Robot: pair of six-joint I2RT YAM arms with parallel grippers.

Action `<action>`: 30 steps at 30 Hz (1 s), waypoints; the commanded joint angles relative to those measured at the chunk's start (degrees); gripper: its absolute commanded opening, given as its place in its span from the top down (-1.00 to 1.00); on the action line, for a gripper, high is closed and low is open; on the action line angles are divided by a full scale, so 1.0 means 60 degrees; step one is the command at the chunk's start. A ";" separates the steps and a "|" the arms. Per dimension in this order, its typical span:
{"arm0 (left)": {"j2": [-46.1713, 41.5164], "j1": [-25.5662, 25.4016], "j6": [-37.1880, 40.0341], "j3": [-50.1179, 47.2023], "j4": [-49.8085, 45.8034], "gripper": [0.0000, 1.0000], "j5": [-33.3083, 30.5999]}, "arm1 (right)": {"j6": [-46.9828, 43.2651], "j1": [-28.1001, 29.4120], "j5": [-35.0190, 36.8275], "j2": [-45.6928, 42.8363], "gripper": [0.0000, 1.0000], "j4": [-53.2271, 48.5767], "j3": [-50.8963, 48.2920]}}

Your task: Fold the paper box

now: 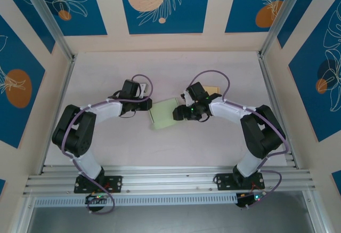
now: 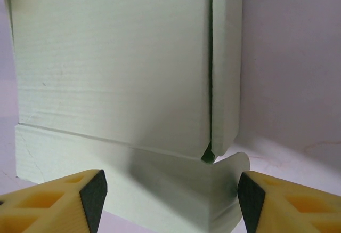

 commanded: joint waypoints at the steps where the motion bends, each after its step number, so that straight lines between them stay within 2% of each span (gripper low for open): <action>1: 0.0107 -0.0004 -0.0172 -0.0119 0.0191 0.71 0.0131 | 0.0364 0.0044 -0.0532 0.0096 -0.32 -0.0144 0.0056; 15: 0.0277 -0.0029 -0.0384 -0.0163 0.0431 0.78 0.0204 | 0.0790 0.0114 -0.0871 0.0479 0.02 0.0166 0.0026; 30: 0.0539 -0.0070 -0.0533 -0.0121 0.0510 0.83 0.0278 | 0.1154 0.0260 -0.0970 0.0774 0.21 0.0181 0.0279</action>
